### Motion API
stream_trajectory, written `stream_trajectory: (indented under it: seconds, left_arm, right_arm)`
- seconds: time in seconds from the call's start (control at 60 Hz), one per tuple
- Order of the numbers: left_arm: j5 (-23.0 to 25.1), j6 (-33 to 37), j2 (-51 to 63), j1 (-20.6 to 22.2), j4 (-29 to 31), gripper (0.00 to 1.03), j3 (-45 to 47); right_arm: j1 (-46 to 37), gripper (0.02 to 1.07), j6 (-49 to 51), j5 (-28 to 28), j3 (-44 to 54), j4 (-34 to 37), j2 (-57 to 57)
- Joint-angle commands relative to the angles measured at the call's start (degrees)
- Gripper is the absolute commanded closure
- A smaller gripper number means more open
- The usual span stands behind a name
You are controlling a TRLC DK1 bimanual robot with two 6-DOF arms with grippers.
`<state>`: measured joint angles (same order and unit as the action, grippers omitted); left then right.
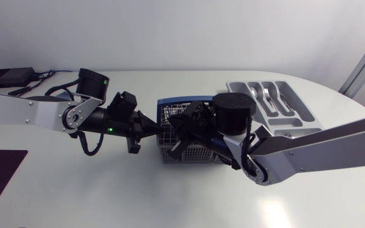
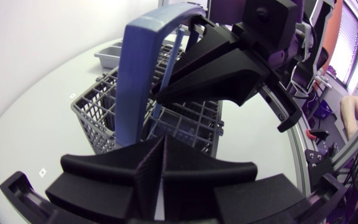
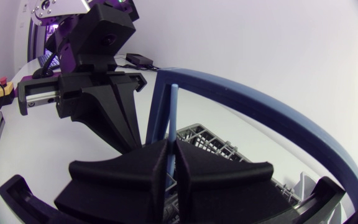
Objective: Unload the cutlery basket into the drawer organizer.
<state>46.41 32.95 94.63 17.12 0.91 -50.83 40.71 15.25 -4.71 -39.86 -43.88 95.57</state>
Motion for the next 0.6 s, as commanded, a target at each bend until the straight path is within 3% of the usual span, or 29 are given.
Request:
stream_trajectory:
  seconds: [0.0,0.583]
  left_arm:
    - [-1.5,-1.3,3.5,0.8,0.9,0.83,-0.3]
    - [-4.2,-2.4,6.8,2.2,0.9,0.83,-2.3]
  right_arm:
    - [-0.1,0.97,3.8,-0.1,1.4,-1.6,-2.7]
    - [-0.3,0.97,4.4,-0.1,2.4,-1.9,-4.6]
